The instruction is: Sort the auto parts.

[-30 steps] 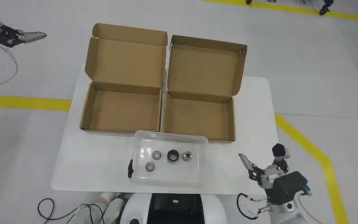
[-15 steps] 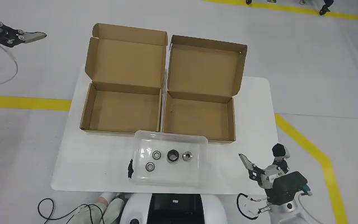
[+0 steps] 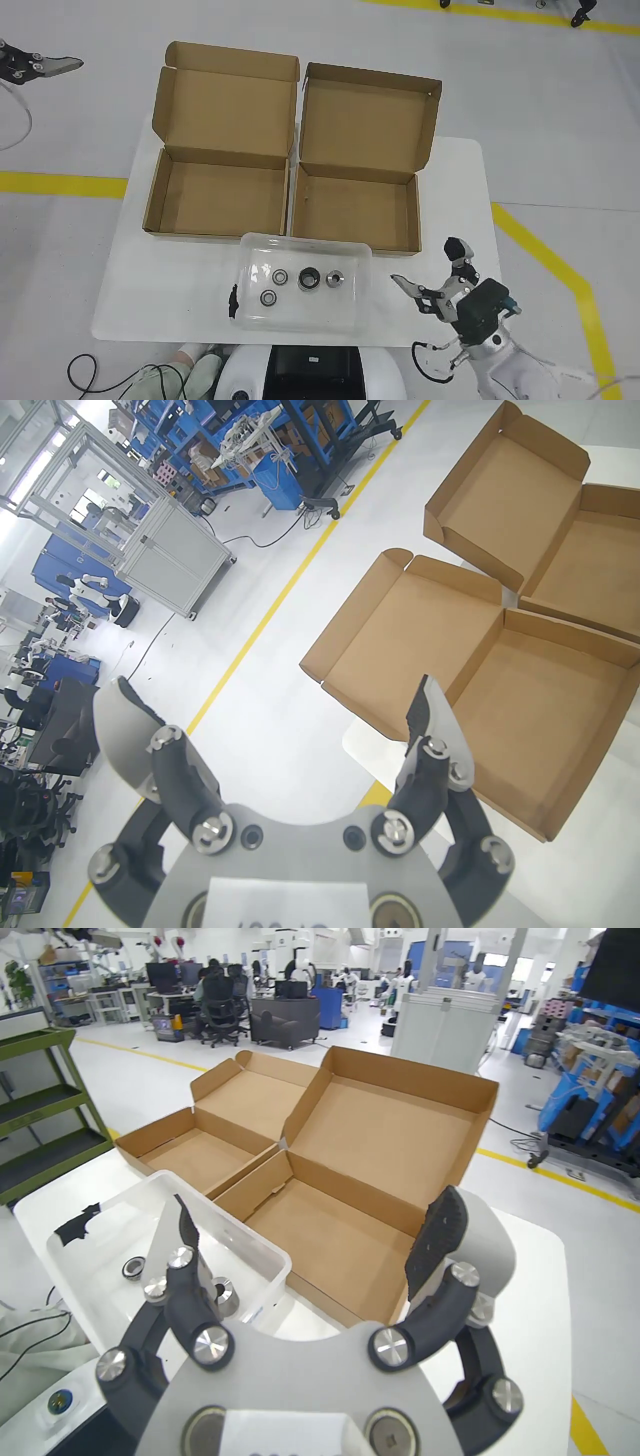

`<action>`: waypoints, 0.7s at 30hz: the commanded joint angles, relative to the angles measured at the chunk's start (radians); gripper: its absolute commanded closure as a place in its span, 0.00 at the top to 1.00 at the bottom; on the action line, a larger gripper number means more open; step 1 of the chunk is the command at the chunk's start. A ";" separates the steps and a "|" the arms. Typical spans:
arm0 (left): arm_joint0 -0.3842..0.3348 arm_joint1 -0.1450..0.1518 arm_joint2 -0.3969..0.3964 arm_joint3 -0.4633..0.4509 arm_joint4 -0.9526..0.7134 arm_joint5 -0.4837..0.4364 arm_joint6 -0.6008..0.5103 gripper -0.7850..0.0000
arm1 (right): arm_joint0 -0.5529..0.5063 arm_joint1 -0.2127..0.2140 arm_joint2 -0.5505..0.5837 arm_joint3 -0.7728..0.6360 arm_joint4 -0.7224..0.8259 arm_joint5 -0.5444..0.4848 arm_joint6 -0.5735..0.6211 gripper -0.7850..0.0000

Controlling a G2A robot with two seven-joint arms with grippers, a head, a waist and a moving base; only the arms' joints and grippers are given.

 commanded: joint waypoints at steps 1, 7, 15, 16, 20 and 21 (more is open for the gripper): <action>0.000 0.000 0.000 0.000 0.000 0.000 0.000 1.00 | 0.039 0.004 -0.022 0.006 0.013 -0.051 0.043 1.00; 0.000 0.000 0.000 0.000 0.000 0.000 0.000 1.00 | 0.140 0.014 -0.105 0.028 0.010 -0.143 0.168 1.00; 0.000 0.000 0.000 0.000 0.000 0.000 0.000 1.00 | 0.257 0.019 -0.228 0.100 -0.034 -0.164 0.240 1.00; 0.000 0.000 0.000 0.000 0.000 0.000 0.000 1.00 | 0.265 0.020 -0.236 0.106 -0.044 -0.163 0.234 1.00; 0.000 0.000 0.000 0.000 0.000 0.000 0.000 1.00 | 0.265 0.020 -0.236 0.106 -0.044 -0.163 0.234 1.00; 0.000 0.000 0.000 0.000 0.000 0.000 0.000 1.00 | 0.265 0.020 -0.236 0.106 -0.044 -0.163 0.234 1.00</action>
